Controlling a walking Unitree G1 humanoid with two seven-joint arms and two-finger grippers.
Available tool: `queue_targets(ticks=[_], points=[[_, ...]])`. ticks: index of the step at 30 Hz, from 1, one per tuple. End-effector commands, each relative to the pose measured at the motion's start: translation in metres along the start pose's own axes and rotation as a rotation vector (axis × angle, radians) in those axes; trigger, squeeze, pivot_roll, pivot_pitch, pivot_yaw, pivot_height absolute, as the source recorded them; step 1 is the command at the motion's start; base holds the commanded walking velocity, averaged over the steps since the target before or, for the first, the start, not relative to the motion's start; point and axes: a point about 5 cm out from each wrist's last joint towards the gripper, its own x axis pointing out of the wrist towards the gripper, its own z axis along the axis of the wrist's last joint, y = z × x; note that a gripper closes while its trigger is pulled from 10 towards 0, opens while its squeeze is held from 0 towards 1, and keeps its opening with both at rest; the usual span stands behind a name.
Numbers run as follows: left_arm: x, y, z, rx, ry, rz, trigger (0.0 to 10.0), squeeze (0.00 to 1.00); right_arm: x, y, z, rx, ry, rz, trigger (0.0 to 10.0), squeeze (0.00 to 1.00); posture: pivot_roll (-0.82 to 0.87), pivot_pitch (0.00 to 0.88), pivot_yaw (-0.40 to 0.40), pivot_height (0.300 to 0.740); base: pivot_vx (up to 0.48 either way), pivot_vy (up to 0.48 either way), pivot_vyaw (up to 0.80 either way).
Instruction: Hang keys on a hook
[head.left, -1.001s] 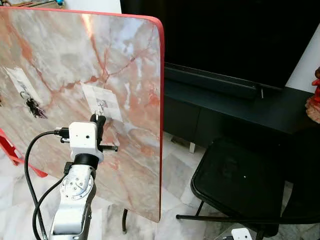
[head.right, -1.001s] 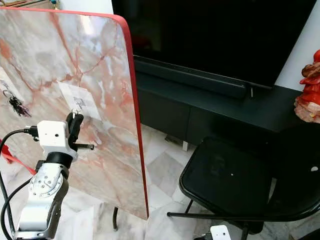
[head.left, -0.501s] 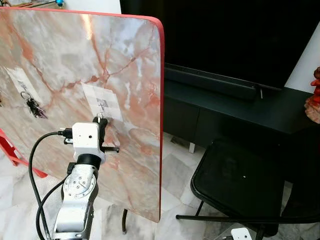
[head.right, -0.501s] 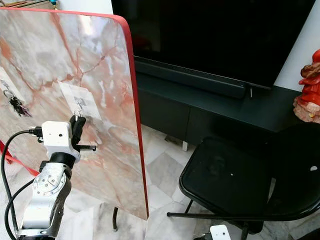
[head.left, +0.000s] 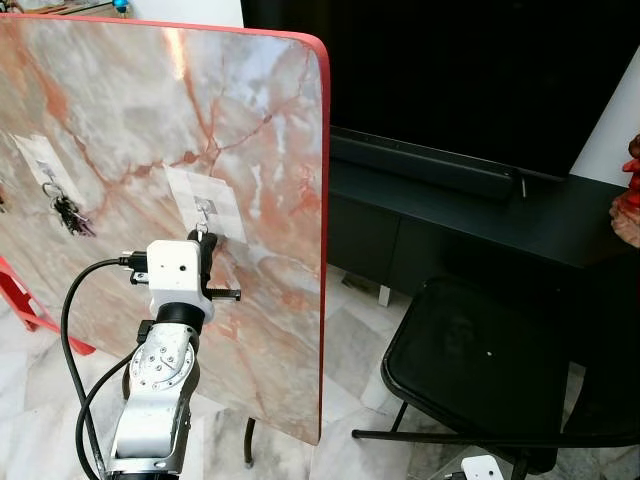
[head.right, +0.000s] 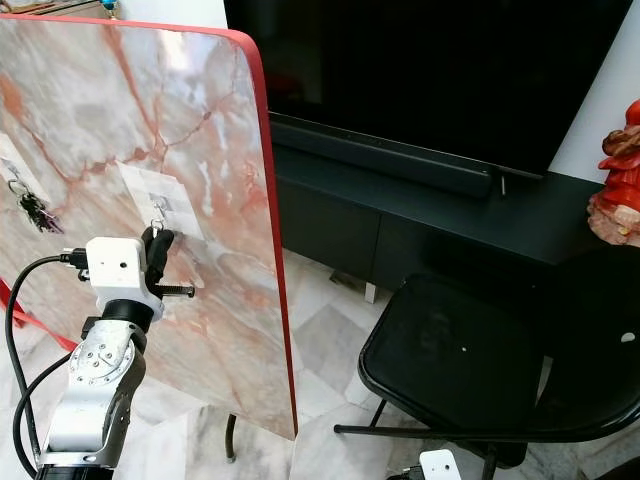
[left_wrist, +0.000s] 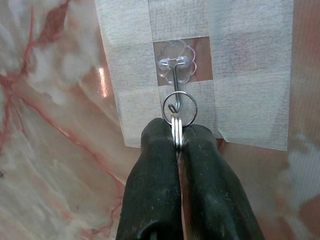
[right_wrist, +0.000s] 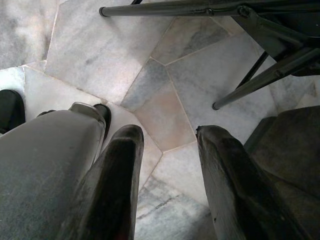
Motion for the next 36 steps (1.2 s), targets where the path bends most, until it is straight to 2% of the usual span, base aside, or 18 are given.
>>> queue_targets(ticks=[1,18,36], points=[[0.0033,0.0006,0.0025,0.0,-0.006,0.011,10.0,0.0,-0.0001,-0.001,-0.0008,-0.001,0.005,-0.001,10.0,0.0,0.0,0.0,-0.019,0.708,0.0,0.0,0.0],[0.0057,0.0007,0.0001,-0.005,0.008,0.024,10.0,0.0,-0.0001,-0.0007,-0.0009,-0.003,0.008,0.006,10.0,0.0,0.0,0.0,-0.021,0.708,0.0,0.0,0.0],[0.0125,-0.0066,0.0015,-0.031,0.004,0.012,10.0,0.0,-0.0001,-0.0004,-0.001,-0.004,0.012,0.009,10.0,0.0,0.0,0.0,-0.02,0.708,0.0,0.0,0.0]])
